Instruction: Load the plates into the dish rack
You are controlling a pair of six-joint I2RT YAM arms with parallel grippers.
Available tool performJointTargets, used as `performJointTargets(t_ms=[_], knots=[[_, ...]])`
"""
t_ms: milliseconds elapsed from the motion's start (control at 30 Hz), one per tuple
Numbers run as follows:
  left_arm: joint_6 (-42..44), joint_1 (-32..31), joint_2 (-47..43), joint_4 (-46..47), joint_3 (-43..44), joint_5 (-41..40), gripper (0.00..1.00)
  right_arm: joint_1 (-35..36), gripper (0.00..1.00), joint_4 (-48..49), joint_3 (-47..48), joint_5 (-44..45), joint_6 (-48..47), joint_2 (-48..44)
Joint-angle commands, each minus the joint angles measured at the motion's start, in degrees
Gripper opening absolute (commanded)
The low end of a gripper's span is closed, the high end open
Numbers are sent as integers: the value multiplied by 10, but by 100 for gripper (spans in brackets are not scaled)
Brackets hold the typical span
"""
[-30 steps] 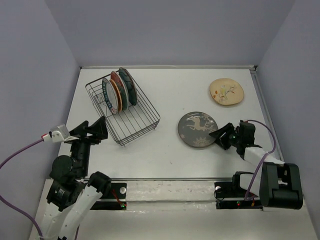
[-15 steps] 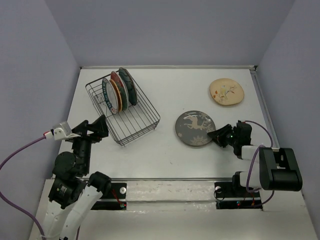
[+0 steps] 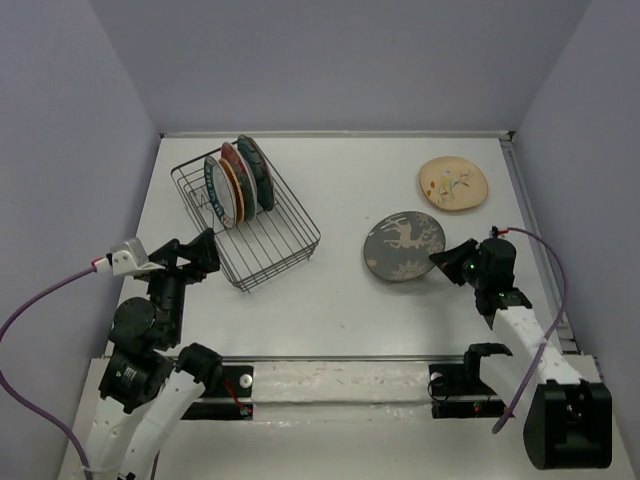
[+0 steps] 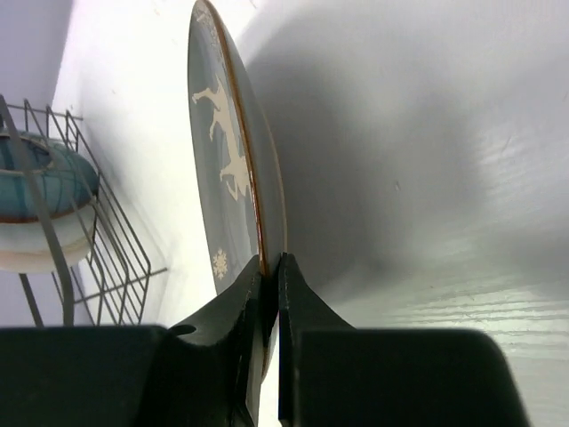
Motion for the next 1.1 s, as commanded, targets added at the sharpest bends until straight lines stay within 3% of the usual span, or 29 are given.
performJointTargets(t_ms=[0,267,400,567,667,833,1067], knots=[[11,7,17,32,-2,4,99,23,7,-39,173,50,-43,-74],[10,20,34,32,-2,-3,99,129,7,-15,368,91,-69,10],[9,33,34,32,2,-23,99,296,7,3,488,193,-131,105],[-2,54,21,15,8,-101,99,402,7,20,641,254,-176,243],[-10,70,8,5,11,-131,99,448,7,13,753,285,-208,332],[-17,80,6,-7,17,-153,99,497,7,-78,985,318,-237,507],[-22,80,-9,-5,18,-153,99,556,7,-141,1219,429,-299,662]])
